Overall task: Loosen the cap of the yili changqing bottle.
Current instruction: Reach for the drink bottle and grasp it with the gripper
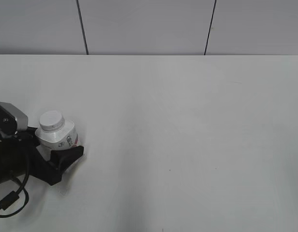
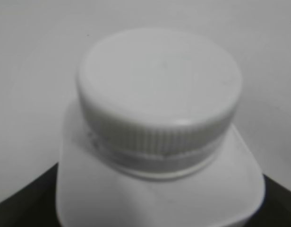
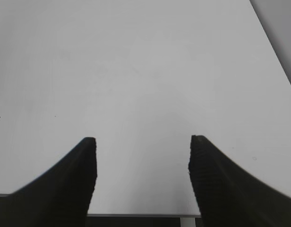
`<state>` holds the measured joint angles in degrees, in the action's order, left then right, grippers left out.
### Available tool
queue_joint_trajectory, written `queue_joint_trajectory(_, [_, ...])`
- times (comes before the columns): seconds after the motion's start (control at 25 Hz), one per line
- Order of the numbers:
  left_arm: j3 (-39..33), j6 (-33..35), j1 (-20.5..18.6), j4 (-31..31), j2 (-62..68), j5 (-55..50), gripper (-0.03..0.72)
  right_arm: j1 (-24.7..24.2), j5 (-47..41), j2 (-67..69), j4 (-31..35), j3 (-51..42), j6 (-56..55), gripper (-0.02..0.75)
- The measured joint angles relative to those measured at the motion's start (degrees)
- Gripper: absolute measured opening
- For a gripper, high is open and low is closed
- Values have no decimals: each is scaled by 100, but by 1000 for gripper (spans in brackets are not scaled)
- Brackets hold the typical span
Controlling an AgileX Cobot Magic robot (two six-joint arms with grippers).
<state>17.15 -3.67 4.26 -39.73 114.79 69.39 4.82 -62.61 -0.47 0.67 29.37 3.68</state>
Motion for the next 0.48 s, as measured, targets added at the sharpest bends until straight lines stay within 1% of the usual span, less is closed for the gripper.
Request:
queue_joint_trajectory(0.08, [0,0,0,-7,0,0,553,0,0,0,0,0,0,491])
queue_joint_trajectory(0.24, [-5,2,0,-47,0,0,465,0,0,0,0,0,0,491])
queue_joint_trajectory(0.4, [-6,7,0,-135,0,0,456,0,0,0,0,0,0,491])
queue_joint_trajectory(0.48, [-6,19,0,-300,0,0,456,0,0,0,0,0,0,491])
